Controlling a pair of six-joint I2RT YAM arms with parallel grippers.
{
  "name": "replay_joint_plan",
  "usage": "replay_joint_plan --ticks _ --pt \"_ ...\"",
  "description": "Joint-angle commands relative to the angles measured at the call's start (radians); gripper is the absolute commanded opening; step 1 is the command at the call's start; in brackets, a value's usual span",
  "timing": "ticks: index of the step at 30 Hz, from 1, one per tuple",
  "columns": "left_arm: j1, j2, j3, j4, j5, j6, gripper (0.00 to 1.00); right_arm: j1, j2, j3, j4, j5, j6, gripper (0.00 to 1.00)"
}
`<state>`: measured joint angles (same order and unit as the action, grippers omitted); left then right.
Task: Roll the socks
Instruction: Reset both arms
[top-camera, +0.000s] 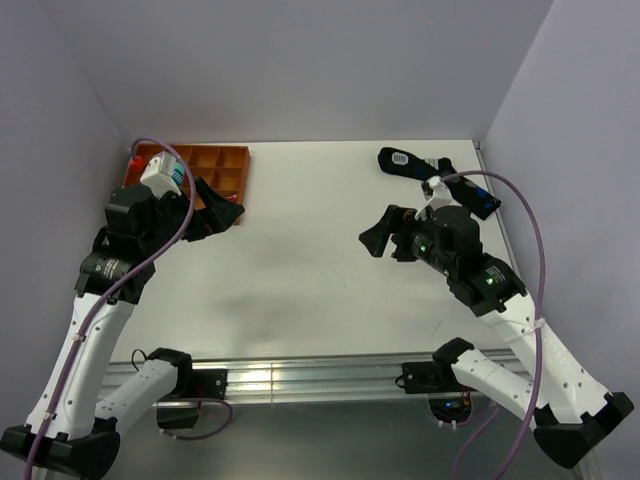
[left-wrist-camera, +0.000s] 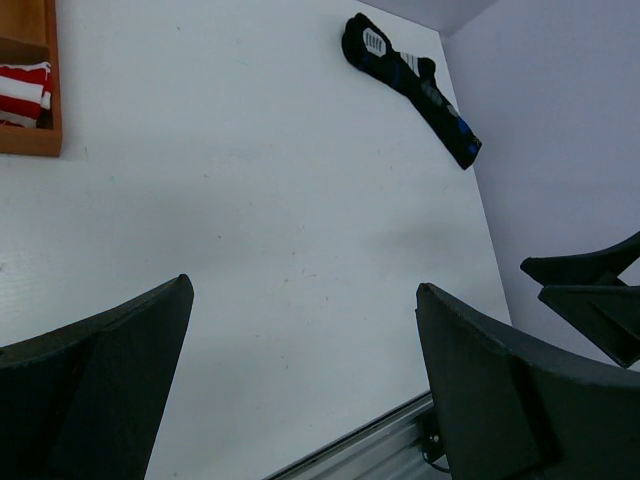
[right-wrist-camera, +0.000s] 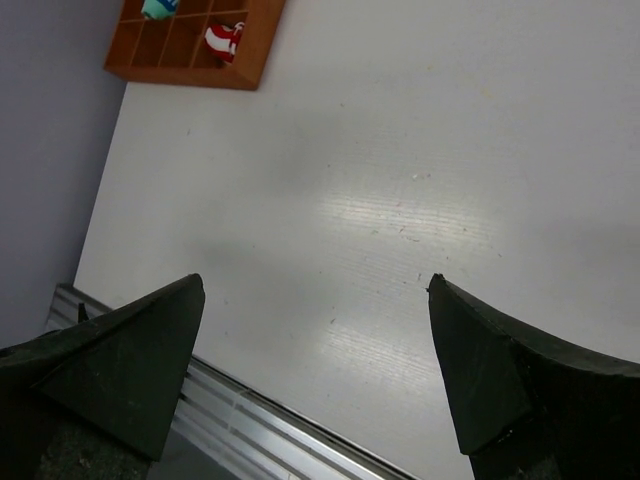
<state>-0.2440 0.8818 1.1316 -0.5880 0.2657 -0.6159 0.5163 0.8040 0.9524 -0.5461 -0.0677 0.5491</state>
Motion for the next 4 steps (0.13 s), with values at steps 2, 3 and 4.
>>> replay_joint_plan --ticks 2,3,4 --pt "-0.005 0.003 0.03 0.042 0.027 0.041 0.99 -0.006 -0.014 0.0 0.006 0.039 -0.006 1.0" --pt "-0.006 0.011 0.036 0.04 0.027 0.041 1.0 -0.006 -0.011 0.002 0.006 0.042 -0.009 1.0" --pt "-0.006 0.014 0.037 0.039 0.029 0.041 1.0 -0.006 -0.014 0.002 0.009 0.043 -0.011 1.0"
